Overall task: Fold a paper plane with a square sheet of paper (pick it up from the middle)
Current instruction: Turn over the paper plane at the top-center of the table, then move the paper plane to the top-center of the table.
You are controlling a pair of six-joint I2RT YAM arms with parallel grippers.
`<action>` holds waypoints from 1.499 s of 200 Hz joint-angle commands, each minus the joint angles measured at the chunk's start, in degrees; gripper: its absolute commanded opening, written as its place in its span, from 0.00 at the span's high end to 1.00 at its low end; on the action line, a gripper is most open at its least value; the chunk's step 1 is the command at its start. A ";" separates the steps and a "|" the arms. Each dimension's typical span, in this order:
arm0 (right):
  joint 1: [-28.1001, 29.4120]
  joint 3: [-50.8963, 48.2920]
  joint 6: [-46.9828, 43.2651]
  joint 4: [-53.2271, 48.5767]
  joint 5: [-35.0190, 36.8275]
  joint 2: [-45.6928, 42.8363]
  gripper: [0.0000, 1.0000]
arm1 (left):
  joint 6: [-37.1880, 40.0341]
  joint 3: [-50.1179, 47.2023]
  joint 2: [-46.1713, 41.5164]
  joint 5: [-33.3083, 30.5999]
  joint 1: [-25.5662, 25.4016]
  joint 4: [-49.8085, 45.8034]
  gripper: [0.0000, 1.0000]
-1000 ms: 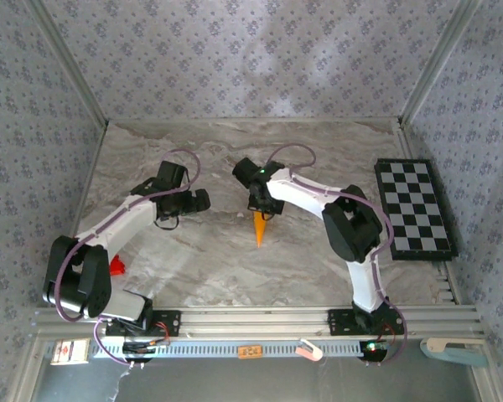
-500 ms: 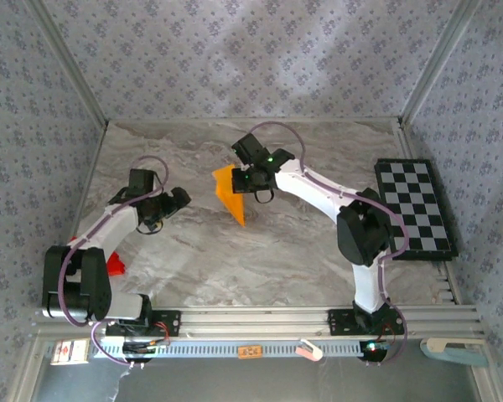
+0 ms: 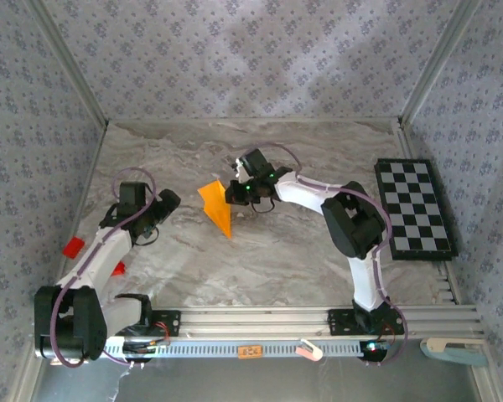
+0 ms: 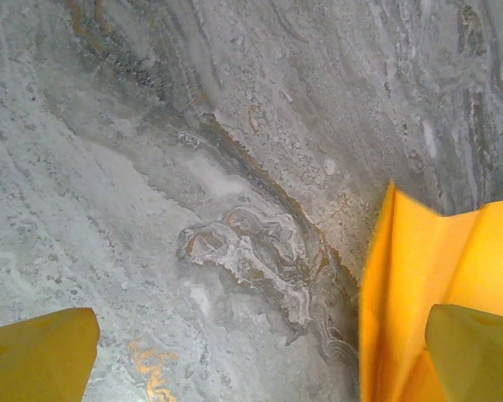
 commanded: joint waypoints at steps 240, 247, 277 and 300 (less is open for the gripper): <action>-3.87 -7.63 5.19 8.15 -3.11 -0.58 0.98 | 6.35 18.87 31.69 13.44 -15.17 2.85 0.62; -3.86 -7.75 5.22 8.07 -3.09 -0.68 0.98 | 6.22 19.09 31.96 12.86 -15.17 2.38 0.65; -4.00 -8.07 5.18 8.00 -2.98 -0.97 0.98 | 5.68 19.81 33.35 11.84 -15.17 1.72 0.76; -4.22 -8.40 5.25 8.26 -2.91 -1.33 0.98 | 5.17 20.13 34.40 11.78 -15.18 1.79 0.83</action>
